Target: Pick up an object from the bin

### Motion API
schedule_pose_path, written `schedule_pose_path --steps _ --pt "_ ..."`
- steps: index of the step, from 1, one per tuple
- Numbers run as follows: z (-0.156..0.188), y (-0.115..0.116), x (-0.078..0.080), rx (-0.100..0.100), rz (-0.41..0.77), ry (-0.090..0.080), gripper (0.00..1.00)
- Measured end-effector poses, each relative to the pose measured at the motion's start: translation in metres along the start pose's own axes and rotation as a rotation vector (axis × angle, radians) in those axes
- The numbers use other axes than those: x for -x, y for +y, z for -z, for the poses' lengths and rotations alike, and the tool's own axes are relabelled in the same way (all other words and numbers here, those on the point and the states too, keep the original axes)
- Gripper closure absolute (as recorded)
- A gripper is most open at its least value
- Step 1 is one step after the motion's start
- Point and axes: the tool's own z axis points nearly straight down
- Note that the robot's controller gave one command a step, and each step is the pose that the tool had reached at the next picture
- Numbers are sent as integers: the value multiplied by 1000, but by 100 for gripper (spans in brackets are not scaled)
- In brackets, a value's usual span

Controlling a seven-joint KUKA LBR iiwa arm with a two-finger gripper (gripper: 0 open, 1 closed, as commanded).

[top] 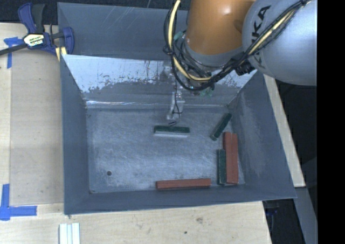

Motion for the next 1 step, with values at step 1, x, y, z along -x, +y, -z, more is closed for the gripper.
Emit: schedule_pose_path --steps 1 --pt "3 0 0 1 0 -4 0"
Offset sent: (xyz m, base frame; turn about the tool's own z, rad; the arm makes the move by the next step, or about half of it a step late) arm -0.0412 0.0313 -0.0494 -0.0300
